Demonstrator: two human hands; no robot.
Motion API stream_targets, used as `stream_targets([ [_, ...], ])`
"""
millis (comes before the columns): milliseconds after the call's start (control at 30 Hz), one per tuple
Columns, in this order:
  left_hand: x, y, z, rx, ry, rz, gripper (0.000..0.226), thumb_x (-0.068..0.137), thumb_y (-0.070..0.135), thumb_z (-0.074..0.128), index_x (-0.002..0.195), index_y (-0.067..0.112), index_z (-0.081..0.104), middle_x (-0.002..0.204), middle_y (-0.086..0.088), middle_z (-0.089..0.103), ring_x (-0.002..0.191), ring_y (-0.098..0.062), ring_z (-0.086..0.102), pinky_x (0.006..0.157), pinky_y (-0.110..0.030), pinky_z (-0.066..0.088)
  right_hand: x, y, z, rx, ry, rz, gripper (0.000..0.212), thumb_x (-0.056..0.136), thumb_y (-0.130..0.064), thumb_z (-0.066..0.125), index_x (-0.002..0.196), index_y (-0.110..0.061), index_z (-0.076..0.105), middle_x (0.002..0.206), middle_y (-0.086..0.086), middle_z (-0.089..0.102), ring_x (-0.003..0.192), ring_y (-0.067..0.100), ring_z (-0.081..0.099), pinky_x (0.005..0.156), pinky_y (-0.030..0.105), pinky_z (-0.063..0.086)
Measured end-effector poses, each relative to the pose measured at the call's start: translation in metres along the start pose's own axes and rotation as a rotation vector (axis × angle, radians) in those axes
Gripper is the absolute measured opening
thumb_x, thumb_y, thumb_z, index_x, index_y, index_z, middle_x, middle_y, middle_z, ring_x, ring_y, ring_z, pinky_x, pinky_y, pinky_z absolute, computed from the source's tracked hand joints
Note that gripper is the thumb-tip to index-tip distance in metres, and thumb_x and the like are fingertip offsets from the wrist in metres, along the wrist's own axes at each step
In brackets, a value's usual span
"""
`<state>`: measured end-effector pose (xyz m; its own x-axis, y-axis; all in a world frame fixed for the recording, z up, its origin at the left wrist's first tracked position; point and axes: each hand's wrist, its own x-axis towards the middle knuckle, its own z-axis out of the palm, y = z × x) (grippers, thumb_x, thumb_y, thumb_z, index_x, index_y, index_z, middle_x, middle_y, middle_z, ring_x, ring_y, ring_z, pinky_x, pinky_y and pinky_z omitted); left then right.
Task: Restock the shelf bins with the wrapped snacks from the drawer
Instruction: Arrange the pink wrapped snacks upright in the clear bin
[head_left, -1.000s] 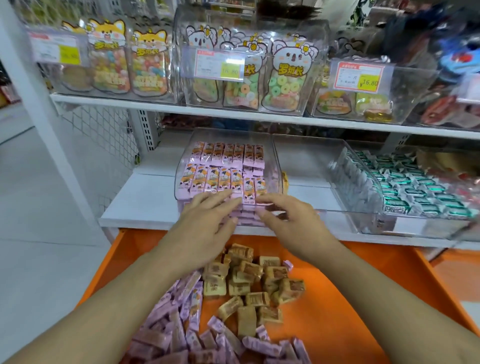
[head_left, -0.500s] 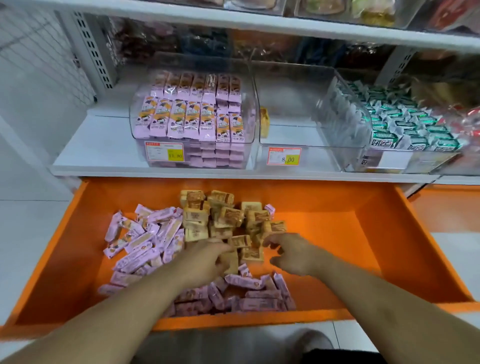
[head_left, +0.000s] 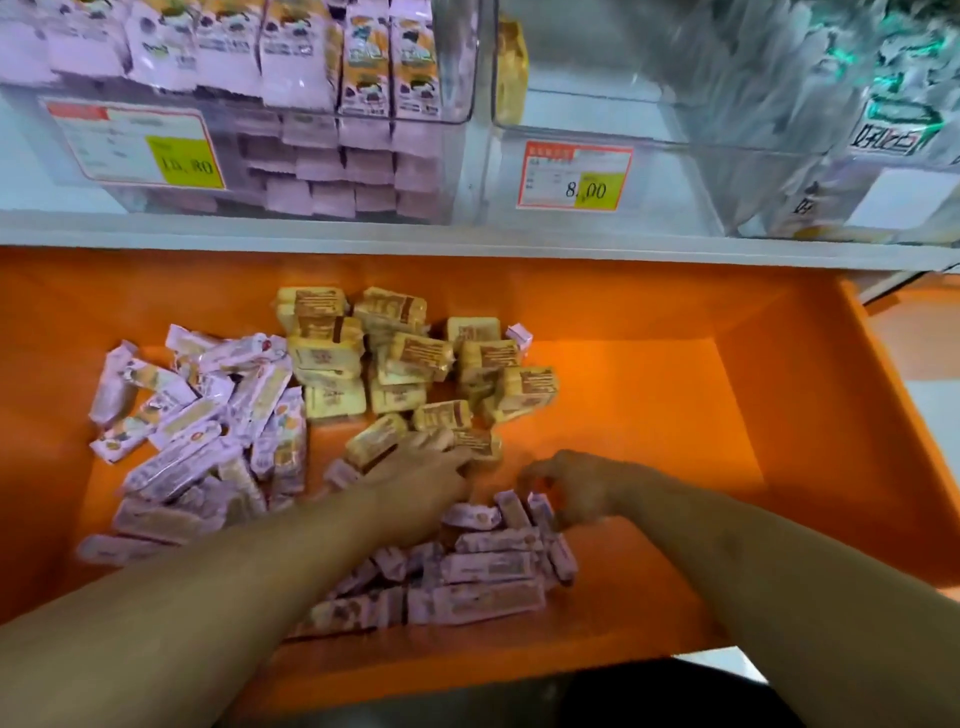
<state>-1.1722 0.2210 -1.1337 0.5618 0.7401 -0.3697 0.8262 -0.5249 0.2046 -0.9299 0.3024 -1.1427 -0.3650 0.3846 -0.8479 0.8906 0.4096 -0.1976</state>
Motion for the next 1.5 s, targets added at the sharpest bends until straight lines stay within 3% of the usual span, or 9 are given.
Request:
stream_targets([
  [267,-0.012,0.006,-0.011,-0.205,0.030,-0.066,0.039,0.091,0.041,0.067,0.127,0.026,0.068,0.136,0.008,0.054,0.123,-0.023,0.041,0.091,-0.039,0.037,-0.010,-0.007,0.007,0.058,0.030,-0.009,0.020,0.080,-0.004,0.071,0.090,-0.019,0.061,0.096,0.008,0.067,0.086,0.029,0.063,0.059,0.036,0.049],
  [400,-0.030,0.013,-0.039,-0.383,0.018,-0.216,0.032,0.093,0.043,0.070,0.123,0.033,0.065,0.124,0.011,0.064,0.117,-0.015,0.057,0.097,-0.040,0.050,-0.038,-0.011,-0.017,0.154,0.118,0.016,0.019,0.088,-0.001,0.068,0.092,-0.018,0.060,0.105,0.013,0.071,0.089,0.032,0.067,0.061,0.035,0.046],
  [567,-0.056,0.019,-0.102,-0.746,0.037,-0.339,0.023,0.095,0.029,0.071,0.117,0.031,0.064,0.111,0.009,0.068,0.087,-0.006,0.066,0.067,-0.025,0.054,-0.103,-0.024,-0.083,0.303,0.301,-0.036,0.024,0.087,-0.006,0.080,0.092,-0.019,0.061,0.091,0.012,0.074,0.072,0.021,0.067,0.065,0.036,0.053],
  [667,-0.079,0.023,-0.147,-0.976,0.127,-0.369,0.027,0.096,0.024,0.073,0.121,0.022,0.064,0.108,0.007,0.074,0.084,-0.010,0.073,0.075,-0.032,0.062,-0.153,-0.040,-0.116,0.497,0.421,-0.182,0.026,0.083,-0.003,0.080,0.092,-0.017,0.061,0.087,0.019,0.073,0.075,0.021,0.069,0.072,0.044,0.058],
  [833,-0.133,0.027,-0.216,-1.117,0.333,-0.399,0.021,0.100,0.024,0.068,0.116,0.011,0.069,0.090,-0.013,0.071,0.063,-0.011,0.049,0.055,-0.030,0.031,-0.236,-0.081,-0.145,0.811,0.550,-0.466,0.031,0.085,0.003,0.079,0.108,-0.009,0.063,0.092,0.024,0.064,0.081,0.028,0.065,0.073,0.045,0.056],
  [1033,-0.186,0.053,-0.257,-1.743,0.478,-0.240,0.021,0.101,0.007,0.057,0.108,0.005,0.077,0.090,-0.011,0.071,0.074,-0.020,0.064,0.064,-0.031,0.055,-0.286,-0.136,-0.143,0.910,0.758,-0.590,0.020,0.095,-0.023,0.078,0.104,-0.007,0.070,0.079,0.015,0.062,0.072,0.028,0.061,0.062,0.040,0.053],
  [1200,-0.188,0.057,-0.263,-1.730,0.508,-0.328,0.037,0.099,-0.002,0.052,0.123,0.014,0.075,0.114,-0.016,0.077,0.081,-0.022,0.071,0.058,-0.026,0.054,-0.281,-0.169,-0.151,0.947,0.820,-0.552,0.034,0.095,-0.033,0.076,0.092,-0.001,0.065,0.071,0.030,0.062,0.056,0.030,0.063,0.051,0.038,0.052],
  [1400,-0.178,0.049,-0.270,-1.706,0.451,-0.365,0.043,0.090,0.004,0.046,0.106,0.018,0.083,0.108,-0.018,0.078,0.092,-0.038,0.073,0.075,-0.041,0.058,-0.258,-0.184,-0.165,0.973,0.825,-0.416,0.051,0.095,-0.050,0.073,0.088,-0.003,0.055,0.062,0.017,0.066,0.051,0.030,0.057,0.051,0.041,0.047],
  [1500,-0.167,0.044,-0.275,-1.865,0.451,-0.413,0.034,0.097,0.023,0.055,0.095,0.006,0.084,0.086,-0.013,0.078,0.080,-0.029,0.069,0.085,-0.045,0.058,-0.248,-0.186,-0.172,0.971,0.843,-0.357,0.048,0.095,-0.054,0.071,0.084,-0.010,0.053,0.054,0.009,0.062,0.047,0.030,0.056,0.050,0.039,0.048],
])
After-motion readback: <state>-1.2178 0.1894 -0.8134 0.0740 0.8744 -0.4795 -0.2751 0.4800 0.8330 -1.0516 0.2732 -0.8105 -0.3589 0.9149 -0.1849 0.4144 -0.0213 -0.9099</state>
